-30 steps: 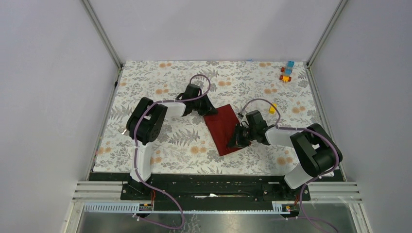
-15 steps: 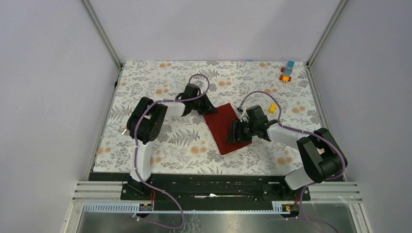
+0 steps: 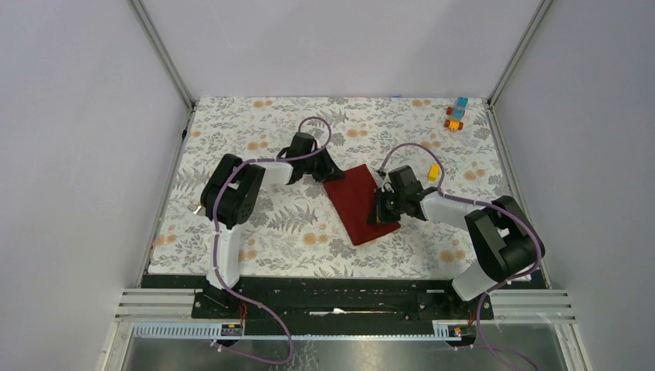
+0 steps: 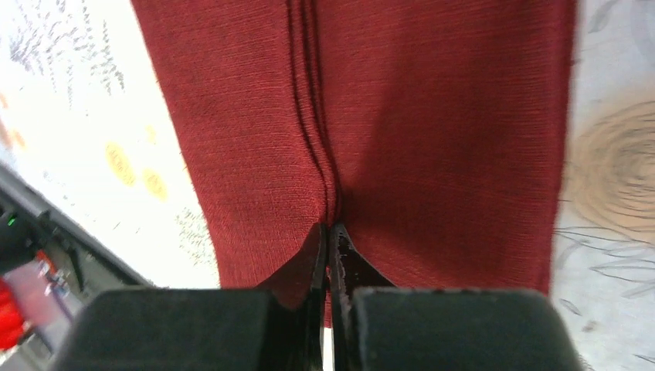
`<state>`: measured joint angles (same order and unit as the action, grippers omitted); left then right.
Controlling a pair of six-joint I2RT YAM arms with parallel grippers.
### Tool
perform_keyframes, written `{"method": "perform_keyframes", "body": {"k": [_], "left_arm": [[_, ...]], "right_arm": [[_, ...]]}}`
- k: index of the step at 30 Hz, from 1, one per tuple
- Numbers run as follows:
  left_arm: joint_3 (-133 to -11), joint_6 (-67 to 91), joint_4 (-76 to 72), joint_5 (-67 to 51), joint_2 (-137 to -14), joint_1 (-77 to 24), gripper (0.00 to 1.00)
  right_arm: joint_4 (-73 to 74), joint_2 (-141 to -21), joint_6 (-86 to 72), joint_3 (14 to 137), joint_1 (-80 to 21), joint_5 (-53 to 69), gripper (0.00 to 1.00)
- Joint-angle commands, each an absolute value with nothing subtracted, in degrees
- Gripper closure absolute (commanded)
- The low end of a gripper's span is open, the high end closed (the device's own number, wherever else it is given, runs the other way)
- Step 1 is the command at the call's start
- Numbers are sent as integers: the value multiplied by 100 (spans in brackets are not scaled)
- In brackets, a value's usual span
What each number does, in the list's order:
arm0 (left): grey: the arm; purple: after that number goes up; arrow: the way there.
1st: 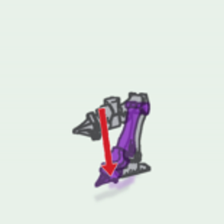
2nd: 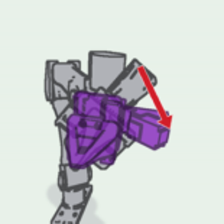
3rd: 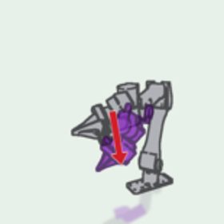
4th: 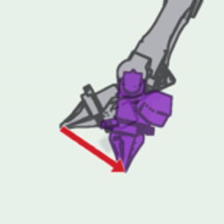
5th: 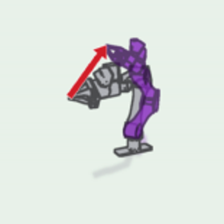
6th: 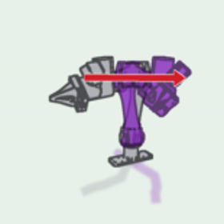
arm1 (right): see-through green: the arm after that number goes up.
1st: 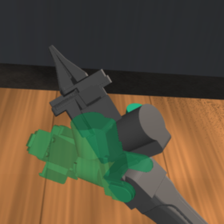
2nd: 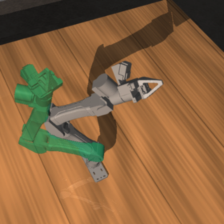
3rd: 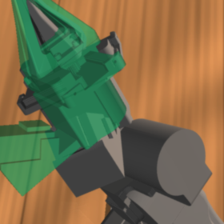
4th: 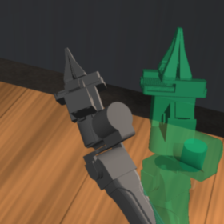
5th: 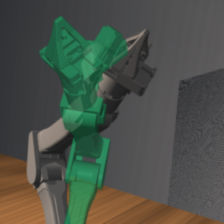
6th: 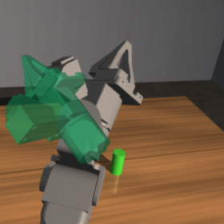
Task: Fold the napkin into a case and place the utensils inside
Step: Smooth out the rectangle-folded napkin at the center of the board.
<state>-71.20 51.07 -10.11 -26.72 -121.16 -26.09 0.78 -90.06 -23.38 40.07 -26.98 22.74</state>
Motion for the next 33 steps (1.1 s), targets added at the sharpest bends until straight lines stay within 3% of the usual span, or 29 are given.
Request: {"method": "perform_keyframes", "body": {"k": [1,4,8,11,12,15,19,25,33], "left_arm": [[-7137,5113,-1346,-2788,-12266,-2391,84],[-7205,5115,-1382,-2841,-12385,-2356,85],[-7182,5132,-1461,-2888,-12472,-2355,86],[-7127,5142,-1530,-2913,-12483,-2355,86],[-7117,5159,-1555,-2925,-12483,-2355,87],[-7075,5193,-1630,-2979,-12493,-2355,87],[-7049,5178,-1630,-3022,-12510,-2353,88],[-7059,5114,-1582,-3074,-12564,-2355,88],[-7106,5087,-1582,-3155,-12701,-2355,89]], "right_arm": [[391,-8738,-2328,4293,-2680,1235,100],[421,-8821,-2257,4335,-2680,1278,96],[649,-8588,-2083,4627,-2681,1238,47],[233,-8639,-2110,4962,-2680,2023,20],[-19,-8844,-2142,5153,-2676,2526,16],[-1356,-9718,-2503,5572,-2676,4264,13],[-2441,-10965,-3031,6131,-2688,5213,15],[-3957,-11668,-3923,6152,-2714,5725,18],[-4170,-11805,-4112,5590,-2725,5710,17]]}}
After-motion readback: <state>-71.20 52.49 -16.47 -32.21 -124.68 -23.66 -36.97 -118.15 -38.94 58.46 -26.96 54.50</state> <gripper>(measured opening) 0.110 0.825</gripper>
